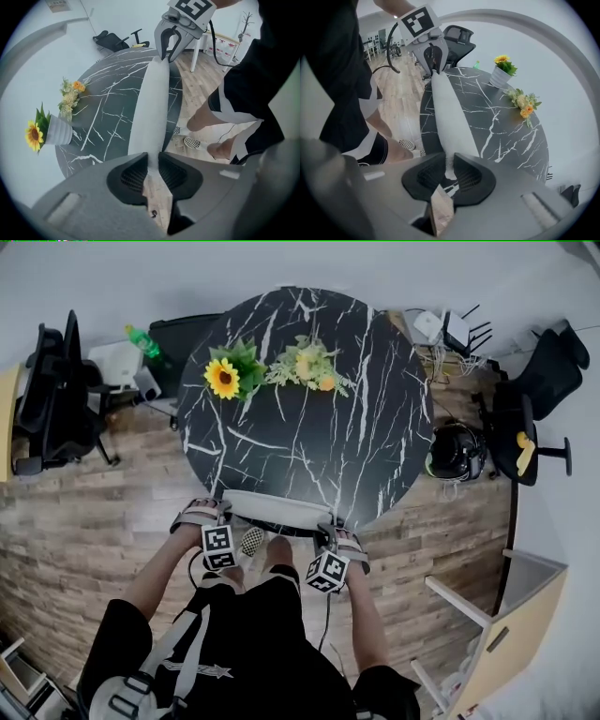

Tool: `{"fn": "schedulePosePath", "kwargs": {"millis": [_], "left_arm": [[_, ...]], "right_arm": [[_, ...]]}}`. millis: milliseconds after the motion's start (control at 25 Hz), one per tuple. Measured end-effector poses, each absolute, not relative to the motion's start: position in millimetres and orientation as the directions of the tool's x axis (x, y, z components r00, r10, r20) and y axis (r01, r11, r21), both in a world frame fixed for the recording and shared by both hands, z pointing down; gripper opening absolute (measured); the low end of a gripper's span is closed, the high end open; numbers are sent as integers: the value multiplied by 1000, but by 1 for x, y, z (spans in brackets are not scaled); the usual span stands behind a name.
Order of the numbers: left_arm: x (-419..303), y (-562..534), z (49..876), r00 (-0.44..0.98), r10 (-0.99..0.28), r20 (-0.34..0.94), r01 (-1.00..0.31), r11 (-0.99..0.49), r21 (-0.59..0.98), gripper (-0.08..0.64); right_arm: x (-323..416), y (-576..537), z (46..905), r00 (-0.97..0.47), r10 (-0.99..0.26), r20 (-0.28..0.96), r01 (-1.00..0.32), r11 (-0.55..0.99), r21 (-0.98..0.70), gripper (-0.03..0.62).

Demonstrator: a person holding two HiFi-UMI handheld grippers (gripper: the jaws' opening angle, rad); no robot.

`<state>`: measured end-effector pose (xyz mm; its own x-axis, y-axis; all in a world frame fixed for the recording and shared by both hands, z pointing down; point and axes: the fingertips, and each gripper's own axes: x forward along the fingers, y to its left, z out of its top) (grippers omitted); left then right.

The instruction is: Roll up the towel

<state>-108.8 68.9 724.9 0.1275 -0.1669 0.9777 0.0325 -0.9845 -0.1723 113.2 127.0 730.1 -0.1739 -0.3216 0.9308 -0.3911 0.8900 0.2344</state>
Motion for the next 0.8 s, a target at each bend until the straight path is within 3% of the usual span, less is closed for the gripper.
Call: {"fn": "schedulePosePath", "kwargs": {"millis": [800], "left_arm": [[-99, 38, 701, 122, -159, 980, -11, -987, -158, 87]], "right_arm": [[122, 100, 701, -188, -310, 932, -465, 864, 193, 64]]}}
